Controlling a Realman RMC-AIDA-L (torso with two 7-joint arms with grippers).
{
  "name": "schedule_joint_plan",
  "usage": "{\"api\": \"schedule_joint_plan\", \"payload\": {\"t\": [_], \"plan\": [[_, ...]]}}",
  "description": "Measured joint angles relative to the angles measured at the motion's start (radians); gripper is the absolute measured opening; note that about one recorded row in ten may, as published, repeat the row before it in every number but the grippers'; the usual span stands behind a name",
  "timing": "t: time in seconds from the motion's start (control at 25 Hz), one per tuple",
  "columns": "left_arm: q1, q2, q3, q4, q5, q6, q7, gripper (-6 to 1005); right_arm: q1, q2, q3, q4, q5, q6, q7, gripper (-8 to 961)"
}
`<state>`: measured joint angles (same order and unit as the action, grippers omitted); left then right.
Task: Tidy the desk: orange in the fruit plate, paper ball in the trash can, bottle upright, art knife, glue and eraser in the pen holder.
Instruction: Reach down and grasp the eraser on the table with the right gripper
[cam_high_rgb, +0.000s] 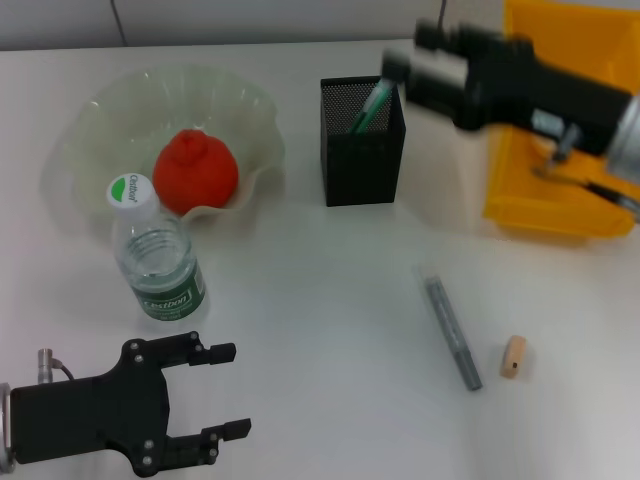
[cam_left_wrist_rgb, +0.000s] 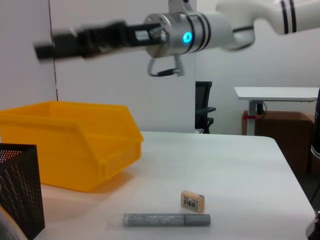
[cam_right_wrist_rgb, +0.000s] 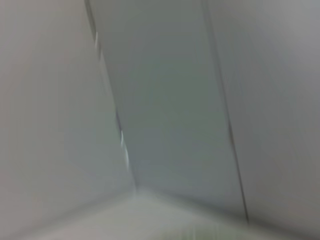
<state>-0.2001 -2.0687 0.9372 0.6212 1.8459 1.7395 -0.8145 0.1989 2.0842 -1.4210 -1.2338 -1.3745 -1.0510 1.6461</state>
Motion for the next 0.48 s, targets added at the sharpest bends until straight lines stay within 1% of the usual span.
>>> {"api": "schedule_joint_plan", "payload": {"t": [0.04,0.08,0.12,0.2,0.24,0.28,0.32,0.48], "plan": [[0.0,0.0,0.0,0.0,0.0,0.0,0.0,699,-0.014,0.002,0.012,-0.071,-0.128,-0.021,0.124,465],[0.0,0.0,0.0,0.0,0.0,0.0,0.0,699,-0.018,0.003,0.023,-0.172,-0.342,-0.08,0.309,505],[0.0,0.001,0.0,0.0,0.0,0.0,0.0,699,-0.018,0.003,0.023,-0.172,-0.342,-0.08,0.309,545],[0.0,0.001,0.0,0.0,0.0,0.0,0.0,699,-0.003,0.003,0.025,-0.243,-0.519,-0.166,0.473,624],[-0.001,0.001,0.0,0.0,0.001,0.0,0.0,699,0.025,0.0,0.027,-0.29,-0.661,-0.259,0.612,664],[-0.001,0.001,0.0,0.0,0.001,0.0,0.0,699,0.044,-0.001,0.028,-0.312,-0.731,-0.309,0.672,691],[-0.001,0.001,0.0,0.0,0.001,0.0,0.0,699,0.044,-0.001,0.028,-0.312,-0.731,-0.309,0.672,719],[-0.004,0.001,0.0,0.0,0.001,0.0,0.0,699,0.119,-0.002,0.026,-0.377,-0.961,-0.502,0.831,828]]}}
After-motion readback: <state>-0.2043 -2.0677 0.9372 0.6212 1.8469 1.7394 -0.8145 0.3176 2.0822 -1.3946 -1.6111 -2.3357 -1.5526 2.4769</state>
